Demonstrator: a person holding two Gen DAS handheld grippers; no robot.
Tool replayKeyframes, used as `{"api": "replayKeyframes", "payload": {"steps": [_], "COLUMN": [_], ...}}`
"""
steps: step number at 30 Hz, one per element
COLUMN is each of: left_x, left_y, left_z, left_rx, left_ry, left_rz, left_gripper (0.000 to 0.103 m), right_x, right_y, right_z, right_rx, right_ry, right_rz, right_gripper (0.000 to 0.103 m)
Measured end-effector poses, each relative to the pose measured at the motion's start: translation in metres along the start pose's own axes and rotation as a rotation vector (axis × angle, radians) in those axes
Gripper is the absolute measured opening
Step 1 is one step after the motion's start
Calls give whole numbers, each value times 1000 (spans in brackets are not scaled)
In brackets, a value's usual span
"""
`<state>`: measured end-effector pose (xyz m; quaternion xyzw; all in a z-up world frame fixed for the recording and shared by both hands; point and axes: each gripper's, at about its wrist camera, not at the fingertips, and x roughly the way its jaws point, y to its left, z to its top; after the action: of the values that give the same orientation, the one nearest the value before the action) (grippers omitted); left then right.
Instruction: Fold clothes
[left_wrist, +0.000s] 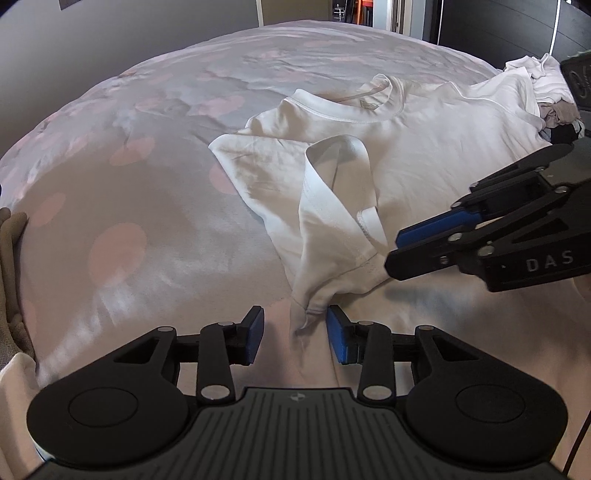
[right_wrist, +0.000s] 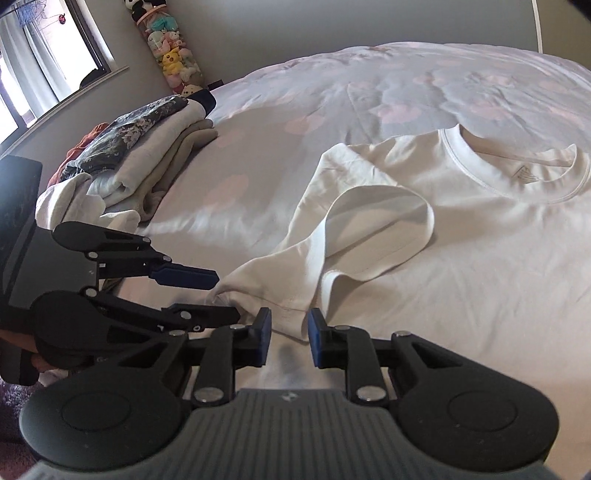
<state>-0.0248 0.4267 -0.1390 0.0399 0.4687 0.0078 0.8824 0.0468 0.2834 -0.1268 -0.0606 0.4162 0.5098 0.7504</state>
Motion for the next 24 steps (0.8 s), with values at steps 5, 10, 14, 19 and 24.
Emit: {"api": "replayKeyframes", "payload": {"steps": [5,10,14,19,24], "left_x": [4,6,4,4,-9], "left_y": [-1,-1,7,12,16], "left_z": [-2,-2,-2,-4,-4], "left_rx": [18,12,-50,-101,-91], "left_ry": [15,37,42,67,94], "left_rz": [-8,4,15,36,66], "left_gripper": [34,11,9,9,17], "right_x": [16,3,-16,-5,-11], "right_y": [-7,-3,-1,-2,-5], "right_z": [3,1,-9,-34,-40], "right_rx": [61,83,79,114,119], "right_ry": [11,-42,-53,40,38], "right_rz": [19,56,38,26,15], "right_gripper": [17,3,3,0,1]}}
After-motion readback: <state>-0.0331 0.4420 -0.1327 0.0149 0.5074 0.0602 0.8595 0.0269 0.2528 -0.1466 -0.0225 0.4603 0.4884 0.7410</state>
